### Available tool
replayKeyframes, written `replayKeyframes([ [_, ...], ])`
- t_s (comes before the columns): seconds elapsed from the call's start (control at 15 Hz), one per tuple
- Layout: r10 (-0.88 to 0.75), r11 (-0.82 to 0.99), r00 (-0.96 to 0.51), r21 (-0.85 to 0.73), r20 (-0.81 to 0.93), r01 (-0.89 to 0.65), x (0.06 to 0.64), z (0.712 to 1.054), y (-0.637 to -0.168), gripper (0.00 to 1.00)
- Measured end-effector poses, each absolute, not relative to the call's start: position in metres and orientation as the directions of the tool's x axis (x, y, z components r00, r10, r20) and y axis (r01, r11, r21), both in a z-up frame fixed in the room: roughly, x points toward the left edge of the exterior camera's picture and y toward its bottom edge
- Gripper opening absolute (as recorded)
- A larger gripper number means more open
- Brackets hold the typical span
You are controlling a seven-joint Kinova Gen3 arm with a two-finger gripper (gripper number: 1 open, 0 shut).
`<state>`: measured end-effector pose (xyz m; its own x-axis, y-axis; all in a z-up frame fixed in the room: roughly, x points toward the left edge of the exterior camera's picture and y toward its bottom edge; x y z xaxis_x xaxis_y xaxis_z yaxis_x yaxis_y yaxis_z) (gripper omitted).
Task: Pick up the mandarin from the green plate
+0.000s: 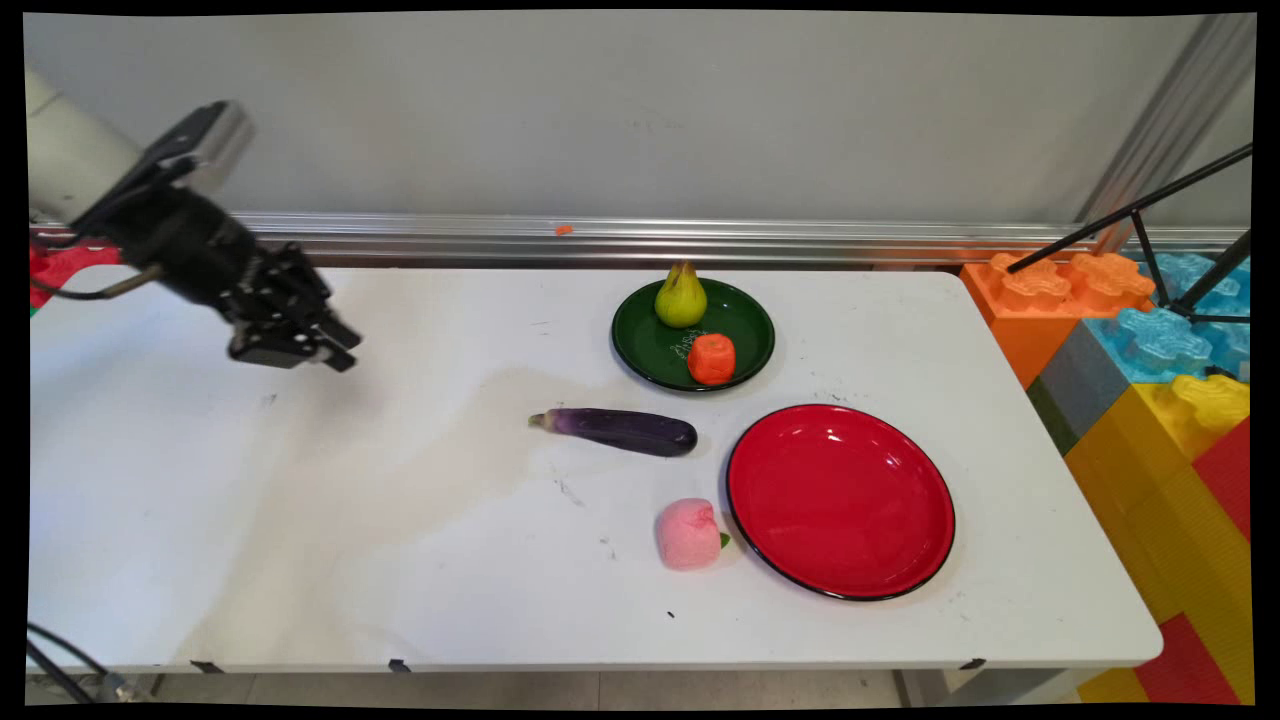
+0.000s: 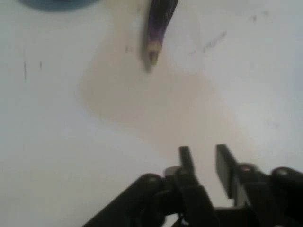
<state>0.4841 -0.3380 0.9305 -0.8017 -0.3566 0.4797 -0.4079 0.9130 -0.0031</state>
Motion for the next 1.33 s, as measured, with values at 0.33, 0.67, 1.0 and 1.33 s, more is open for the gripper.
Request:
replayKeyframes([
  [0.33, -0.392, 0.900, -0.800, 0.009, 0.455, -0.436, 0.517, 0.926, -0.312, 0.00],
  [0.67, -0.418, 0.890, -0.796, 0.021, 0.438, -0.455, 0.541, 0.920, -0.291, 1.00],
  [1.0, -0.427, 0.888, -0.797, 0.030, 0.427, -0.459, 0.556, 0.916, -0.278, 1.00],
  [1.33, -0.429, 0.887, -0.797, 0.032, 0.426, -0.461, 0.565, 0.914, -0.270, 1.00],
])
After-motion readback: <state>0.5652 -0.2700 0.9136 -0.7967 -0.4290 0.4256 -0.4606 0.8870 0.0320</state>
